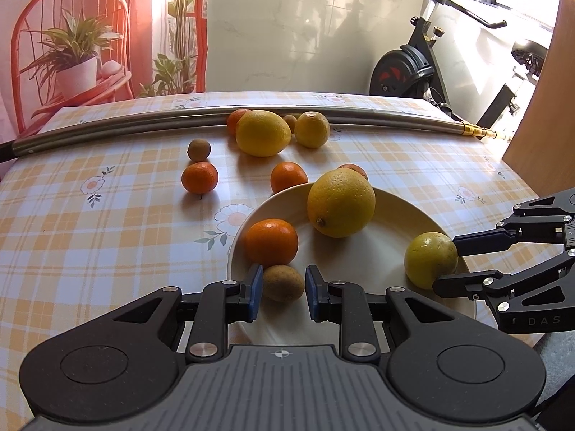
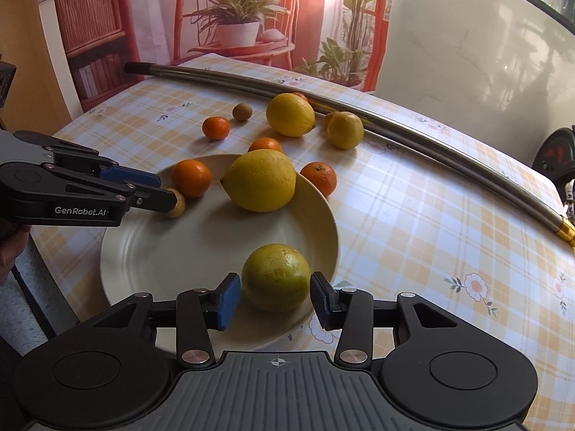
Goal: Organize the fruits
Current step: 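Release the lemon and grasp a green apple with the right tool while the left tool releases the kiwi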
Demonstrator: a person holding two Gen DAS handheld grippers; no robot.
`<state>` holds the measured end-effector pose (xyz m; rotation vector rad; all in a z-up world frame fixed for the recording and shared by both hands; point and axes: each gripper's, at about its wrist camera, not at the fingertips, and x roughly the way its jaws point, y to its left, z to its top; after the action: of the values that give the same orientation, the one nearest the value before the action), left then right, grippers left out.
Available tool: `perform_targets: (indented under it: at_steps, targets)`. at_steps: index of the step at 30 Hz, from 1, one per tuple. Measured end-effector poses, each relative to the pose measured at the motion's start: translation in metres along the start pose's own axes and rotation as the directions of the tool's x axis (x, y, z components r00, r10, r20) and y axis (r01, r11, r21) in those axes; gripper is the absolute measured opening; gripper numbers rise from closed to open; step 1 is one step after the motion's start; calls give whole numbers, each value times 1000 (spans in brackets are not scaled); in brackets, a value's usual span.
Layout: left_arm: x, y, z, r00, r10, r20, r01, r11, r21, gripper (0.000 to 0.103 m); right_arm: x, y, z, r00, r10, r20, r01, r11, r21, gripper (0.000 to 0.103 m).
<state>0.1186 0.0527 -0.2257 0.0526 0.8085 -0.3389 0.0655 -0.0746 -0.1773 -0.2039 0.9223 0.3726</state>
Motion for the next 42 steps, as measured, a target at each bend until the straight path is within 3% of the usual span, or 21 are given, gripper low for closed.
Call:
perform_targets:
  at_steps: [5, 13, 24, 34, 42]
  targets:
    - [1, 0, -1, 1000, 6, -4, -6, 1000, 3, 27, 7, -1, 2, 1000, -12, -12, 12, 1000, 7, 38]
    - [1, -3, -2, 1000, 23, -12, -23, 999, 25, 27, 16, -7, 20, 998, 1, 62, -2, 1000, 15, 37]
    - [3, 0, -3, 1000, 23, -19, -23, 1000, 13, 27, 21, -10, 40, 989, -49, 140, 47, 999, 21, 38]
    - [7, 0, -3, 999, 42, -30, -42, 999, 17, 27, 24, -10, 17, 997, -64, 36, 63, 998, 13, 34]
    - [12, 2, 2, 999, 48, -12, -48, 999, 11, 27, 29, -15, 24, 995, -64, 78, 61, 997, 45, 30]
